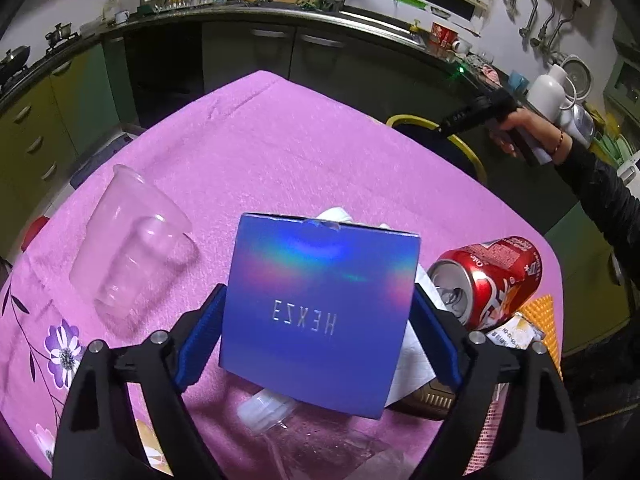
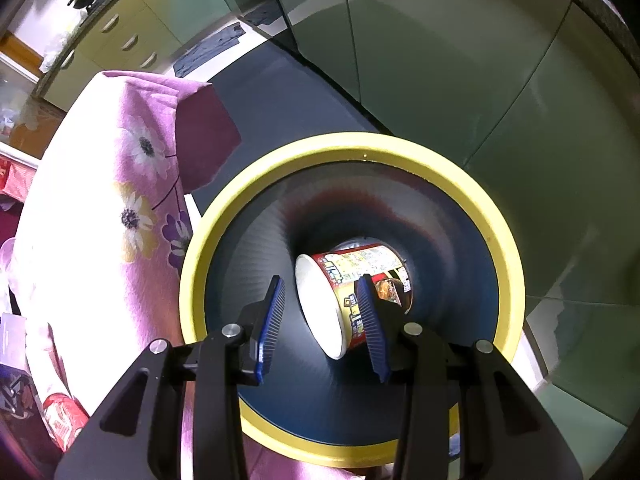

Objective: Collect trash
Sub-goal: 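Drop the noodle cup into the yellow-rimmed bin while left gripper grasps blue box, then carry the blue box over the bin and release it with the left gripper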

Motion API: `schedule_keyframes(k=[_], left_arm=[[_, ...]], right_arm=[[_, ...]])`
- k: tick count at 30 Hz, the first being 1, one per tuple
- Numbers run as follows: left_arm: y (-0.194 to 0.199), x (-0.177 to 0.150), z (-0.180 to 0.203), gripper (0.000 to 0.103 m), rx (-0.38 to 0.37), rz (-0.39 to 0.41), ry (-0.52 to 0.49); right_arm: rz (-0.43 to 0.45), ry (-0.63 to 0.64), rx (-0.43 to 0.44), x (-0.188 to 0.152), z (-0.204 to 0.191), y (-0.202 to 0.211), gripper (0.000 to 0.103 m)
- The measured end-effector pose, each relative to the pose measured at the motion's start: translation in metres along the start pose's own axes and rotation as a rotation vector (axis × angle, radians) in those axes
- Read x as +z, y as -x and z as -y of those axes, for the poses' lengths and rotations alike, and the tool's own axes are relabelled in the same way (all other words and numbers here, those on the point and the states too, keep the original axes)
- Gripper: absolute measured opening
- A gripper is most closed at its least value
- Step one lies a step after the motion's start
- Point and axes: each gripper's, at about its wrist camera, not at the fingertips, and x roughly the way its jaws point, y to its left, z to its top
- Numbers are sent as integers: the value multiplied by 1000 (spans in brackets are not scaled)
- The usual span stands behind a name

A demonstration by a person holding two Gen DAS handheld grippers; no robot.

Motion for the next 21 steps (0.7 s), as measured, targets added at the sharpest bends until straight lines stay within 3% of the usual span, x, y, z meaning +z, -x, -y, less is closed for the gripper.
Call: schedule_keyframes(k=[7, 13, 21], left_arm=[[22, 12, 2, 82, 67, 57, 6], [39, 33, 36, 82, 88, 79, -58], [36, 85, 109, 81, -3, 99, -149]], right_arm=[[25, 1, 29, -7, 4, 11, 38], [74, 1, 95, -15, 7, 33, 38], [227, 30, 194, -43, 16, 111, 38]])
